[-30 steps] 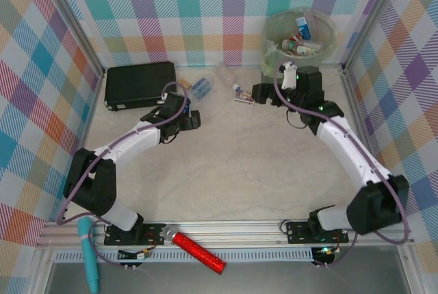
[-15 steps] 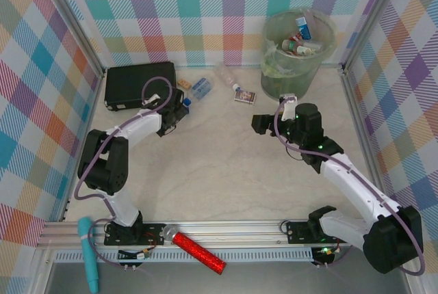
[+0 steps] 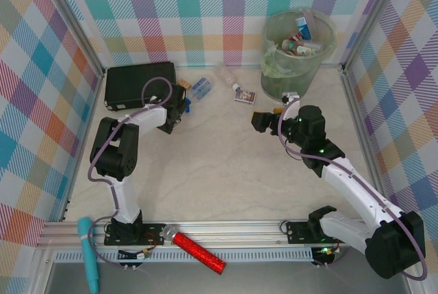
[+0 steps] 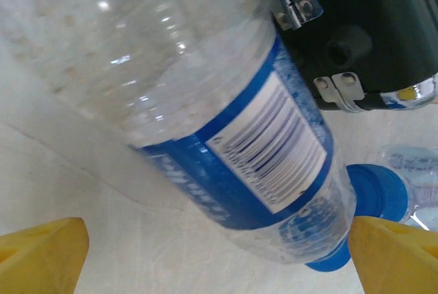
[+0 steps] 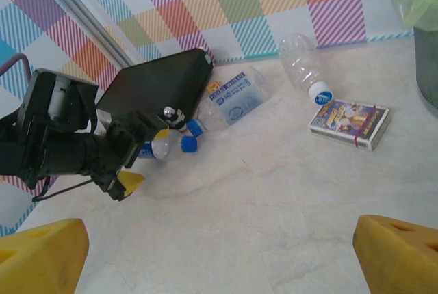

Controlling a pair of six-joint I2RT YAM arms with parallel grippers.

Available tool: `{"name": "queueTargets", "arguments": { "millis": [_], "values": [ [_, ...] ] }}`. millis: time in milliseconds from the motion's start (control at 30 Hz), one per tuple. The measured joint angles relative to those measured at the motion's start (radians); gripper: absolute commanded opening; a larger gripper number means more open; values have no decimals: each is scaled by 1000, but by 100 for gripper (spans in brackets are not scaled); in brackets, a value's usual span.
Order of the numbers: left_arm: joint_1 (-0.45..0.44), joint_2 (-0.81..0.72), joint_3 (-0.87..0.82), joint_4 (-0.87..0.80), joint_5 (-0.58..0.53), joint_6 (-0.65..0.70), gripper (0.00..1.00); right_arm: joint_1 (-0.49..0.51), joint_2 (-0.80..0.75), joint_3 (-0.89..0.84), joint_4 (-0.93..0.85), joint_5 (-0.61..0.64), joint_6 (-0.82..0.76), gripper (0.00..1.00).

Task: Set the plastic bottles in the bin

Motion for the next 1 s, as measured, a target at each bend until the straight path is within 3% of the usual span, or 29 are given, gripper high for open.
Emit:
{"name": "queueTargets", "arguments": {
  "millis": [267,667,767,833,1000],
  "values": [
    [4,60,27,26,-2,-32,99,1,1,-2,0,-6,4,99],
    [24,69,35,3,13,-67,85,2,6,-2,2,-13,6,99],
    [26,69,33,5,17,-64,93,3,13,-2,8,-14,8,99],
    [27,68,33,12,24,-56,93,5,14,-2,8,-16,10,99],
    [44,69,37,-1,61,-44,79,8,14,-3,16,-18,10,99]
  ]
}}
